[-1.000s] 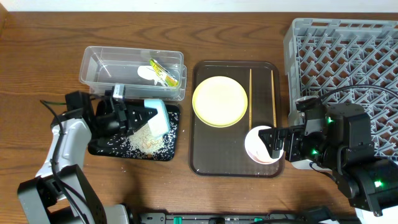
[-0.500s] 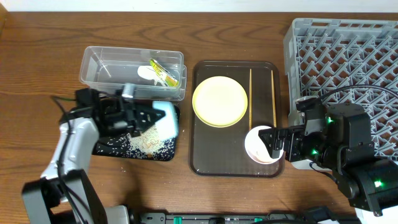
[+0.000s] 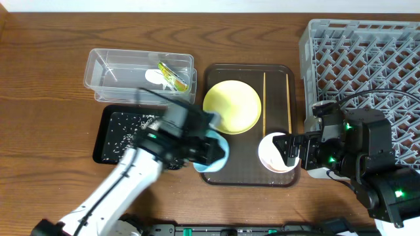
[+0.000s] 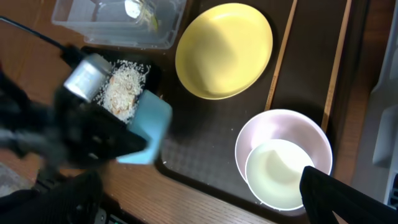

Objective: Sort waste into correct bins and load items into the dishwasher rack

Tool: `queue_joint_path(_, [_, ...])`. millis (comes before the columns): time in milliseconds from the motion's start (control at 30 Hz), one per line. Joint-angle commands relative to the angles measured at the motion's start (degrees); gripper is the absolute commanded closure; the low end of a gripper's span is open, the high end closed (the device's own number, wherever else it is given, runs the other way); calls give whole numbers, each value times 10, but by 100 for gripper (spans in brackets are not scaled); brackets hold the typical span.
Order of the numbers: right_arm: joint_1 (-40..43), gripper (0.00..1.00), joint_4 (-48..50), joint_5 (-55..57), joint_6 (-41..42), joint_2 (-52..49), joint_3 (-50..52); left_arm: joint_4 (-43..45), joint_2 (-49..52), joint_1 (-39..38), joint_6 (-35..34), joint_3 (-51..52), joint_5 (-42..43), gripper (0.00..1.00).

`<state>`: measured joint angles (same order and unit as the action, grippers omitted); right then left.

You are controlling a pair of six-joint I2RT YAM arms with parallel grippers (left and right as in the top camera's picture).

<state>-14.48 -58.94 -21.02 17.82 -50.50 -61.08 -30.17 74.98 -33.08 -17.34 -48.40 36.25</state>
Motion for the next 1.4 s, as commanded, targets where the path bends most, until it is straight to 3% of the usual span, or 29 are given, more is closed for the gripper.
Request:
queue_joint_path(0, [-2,1,0,0,4,3,-8,32,24,-85,-72,-3,-196,94])
queue_joint_path(200, [-2,1,0,0,4,3,-8,92,81,-145,-103,-3,-238,83])
queue_joint_path(267, [-2,1,0,0,4,3,-8,100,89,-145,-117,-4,-235,67])
queue_joint_path(333, [-2,1,0,0,3,3,-8,100,87,-145,-117,-5,-232,62])
queue_joint_path(533, [-2,1,0,1,3,3,-8,40,38,-132,-106,-48,-234,45])
queue_joint_path(700, [-2,1,-11,5,0,3,-8,-27,-41,-84,-78,-78,-236,40])
queue_joint_path(800, [-2,14,-51,53,4,-4,-5,-60,-93,-38,-68,-79,-240,39])
queue_joint_path(967, [-2,20,-97,137,60,-17,45,-114,-183,53,-51,-79,-254,36])
queue_joint_path(1133, [-2,39,-55,144,60,-23,112,-144,-244,130,-32,-79,-254,32])
queue_joint_path(1367, [-2,59,24,156,81,-42,192,-178,-259,174,-32,-78,-254,29])
